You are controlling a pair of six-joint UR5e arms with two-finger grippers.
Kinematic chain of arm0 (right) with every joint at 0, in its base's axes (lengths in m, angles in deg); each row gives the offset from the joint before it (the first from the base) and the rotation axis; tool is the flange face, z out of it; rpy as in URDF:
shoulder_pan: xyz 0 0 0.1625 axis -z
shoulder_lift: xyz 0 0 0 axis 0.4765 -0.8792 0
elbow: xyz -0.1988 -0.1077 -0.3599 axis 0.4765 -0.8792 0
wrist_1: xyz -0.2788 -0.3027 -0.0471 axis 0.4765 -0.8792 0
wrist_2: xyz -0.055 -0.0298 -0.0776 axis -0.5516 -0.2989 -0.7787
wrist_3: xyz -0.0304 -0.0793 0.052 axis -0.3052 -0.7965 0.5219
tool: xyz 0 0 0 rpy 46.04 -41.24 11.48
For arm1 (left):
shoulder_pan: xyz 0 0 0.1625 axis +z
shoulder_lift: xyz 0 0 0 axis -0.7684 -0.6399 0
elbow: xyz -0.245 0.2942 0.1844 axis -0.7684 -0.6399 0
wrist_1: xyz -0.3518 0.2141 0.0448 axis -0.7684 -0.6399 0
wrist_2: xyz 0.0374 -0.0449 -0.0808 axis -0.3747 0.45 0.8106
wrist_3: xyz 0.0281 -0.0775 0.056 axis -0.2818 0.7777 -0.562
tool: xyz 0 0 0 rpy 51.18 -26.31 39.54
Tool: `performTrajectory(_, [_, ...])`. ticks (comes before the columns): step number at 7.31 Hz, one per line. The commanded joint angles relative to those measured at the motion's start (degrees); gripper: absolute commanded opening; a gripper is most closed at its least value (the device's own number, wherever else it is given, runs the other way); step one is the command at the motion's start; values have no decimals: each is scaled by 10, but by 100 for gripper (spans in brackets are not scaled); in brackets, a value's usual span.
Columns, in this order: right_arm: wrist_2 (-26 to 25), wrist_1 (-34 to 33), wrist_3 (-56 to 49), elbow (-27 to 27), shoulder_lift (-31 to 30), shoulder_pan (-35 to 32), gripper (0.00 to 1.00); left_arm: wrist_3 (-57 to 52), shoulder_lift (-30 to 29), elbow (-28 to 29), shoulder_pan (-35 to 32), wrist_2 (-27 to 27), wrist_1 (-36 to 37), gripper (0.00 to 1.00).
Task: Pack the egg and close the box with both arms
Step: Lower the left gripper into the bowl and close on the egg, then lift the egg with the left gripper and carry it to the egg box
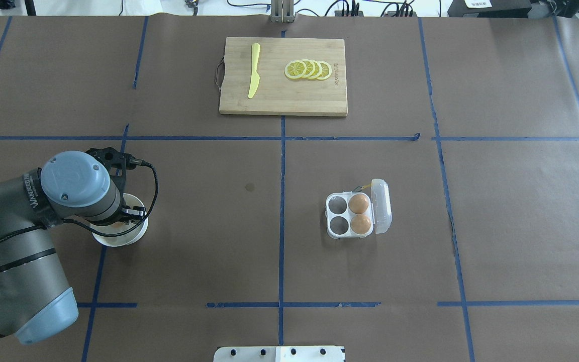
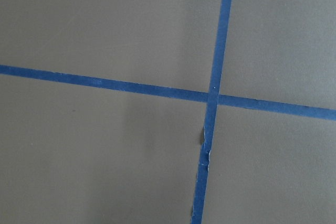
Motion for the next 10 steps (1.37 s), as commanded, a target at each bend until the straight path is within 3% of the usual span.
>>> performTrajectory(1, [0, 1, 0, 1, 1, 0, 100, 0, 0, -28, -20, 1, 15, 0])
performTrajectory(3, [0, 1, 0, 4, 1, 0, 100, 1, -24, -47, -27, 2, 21, 0])
performTrajectory(5, [1, 1, 0, 5, 1, 0, 100, 8, -108, -38, -22, 18, 66, 0])
performTrajectory(6, [1, 1, 0, 6, 1, 0, 100, 11, -156, -19, -16, 52, 65, 0])
performTrajectory(8, [1, 2, 1, 7, 1, 0, 100, 37, -269, 61, 25, 64, 43, 0])
performTrajectory(10, [1, 2, 1, 9, 2, 0, 100, 30, -337, 158, 51, 64, -69, 0])
